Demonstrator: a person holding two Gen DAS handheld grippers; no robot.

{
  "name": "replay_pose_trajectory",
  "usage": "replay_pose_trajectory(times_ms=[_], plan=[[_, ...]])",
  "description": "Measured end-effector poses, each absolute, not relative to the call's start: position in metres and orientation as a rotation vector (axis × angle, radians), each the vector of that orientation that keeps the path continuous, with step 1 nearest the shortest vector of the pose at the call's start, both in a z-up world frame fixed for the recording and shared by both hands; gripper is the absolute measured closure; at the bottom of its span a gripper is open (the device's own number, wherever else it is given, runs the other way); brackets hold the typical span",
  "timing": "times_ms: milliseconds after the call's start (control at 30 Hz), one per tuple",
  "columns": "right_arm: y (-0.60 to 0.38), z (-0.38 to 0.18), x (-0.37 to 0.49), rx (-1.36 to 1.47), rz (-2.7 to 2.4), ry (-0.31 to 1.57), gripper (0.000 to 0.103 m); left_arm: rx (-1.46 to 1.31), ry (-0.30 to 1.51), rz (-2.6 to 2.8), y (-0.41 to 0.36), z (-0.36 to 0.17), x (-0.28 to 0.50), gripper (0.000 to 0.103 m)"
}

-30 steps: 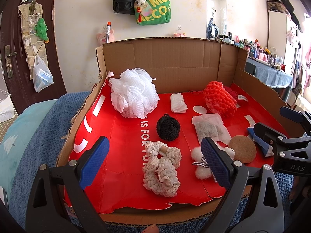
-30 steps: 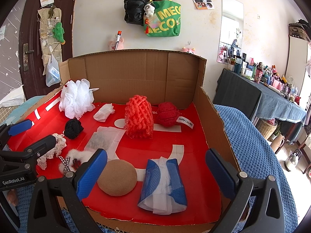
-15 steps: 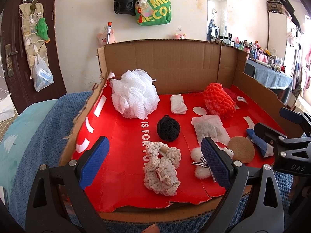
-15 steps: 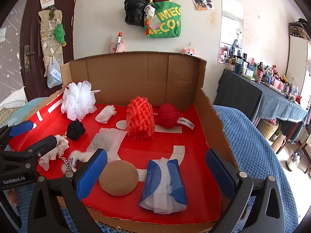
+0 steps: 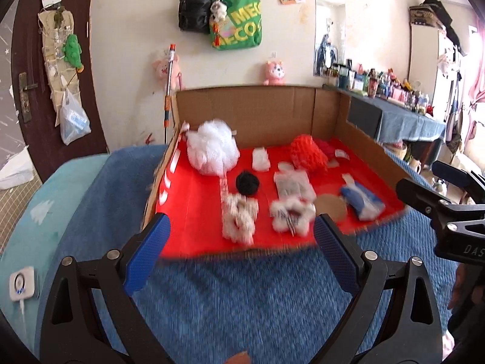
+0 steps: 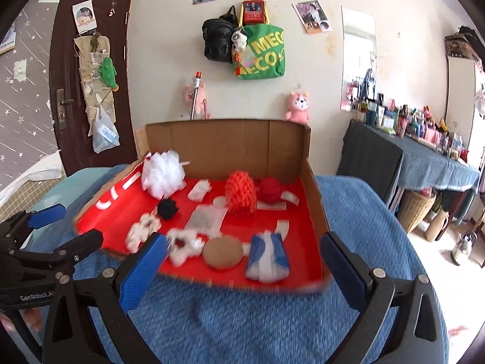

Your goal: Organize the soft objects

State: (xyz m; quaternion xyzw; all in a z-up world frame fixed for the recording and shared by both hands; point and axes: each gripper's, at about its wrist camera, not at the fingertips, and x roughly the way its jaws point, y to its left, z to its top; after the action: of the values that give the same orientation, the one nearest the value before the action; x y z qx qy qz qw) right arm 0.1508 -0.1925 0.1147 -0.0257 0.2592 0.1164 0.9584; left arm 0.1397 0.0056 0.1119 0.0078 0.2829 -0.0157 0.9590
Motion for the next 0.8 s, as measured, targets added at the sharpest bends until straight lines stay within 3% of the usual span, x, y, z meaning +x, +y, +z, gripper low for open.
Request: replay_pose_trajectory(times_ms=[600, 667, 800], plan=[[-0.2, 0.017, 0.142, -0.064, 0.138, 0.899, 0.0, -0.004, 0.867, 0.024, -0.004, 0.029, 0.129, 0.006], [-0.2, 0.014, 0.143, -0.07, 0.125, 0.915, 0.0, -0.002, 0.904, 0.042, -0.006, 0.017, 0.134, 0.001], [-0.199, 0.012, 0.139, -0.085, 0.107, 0.911, 0.0, -0.006, 0.899, 0.062, -0.007, 0.015, 0.136, 0.0]])
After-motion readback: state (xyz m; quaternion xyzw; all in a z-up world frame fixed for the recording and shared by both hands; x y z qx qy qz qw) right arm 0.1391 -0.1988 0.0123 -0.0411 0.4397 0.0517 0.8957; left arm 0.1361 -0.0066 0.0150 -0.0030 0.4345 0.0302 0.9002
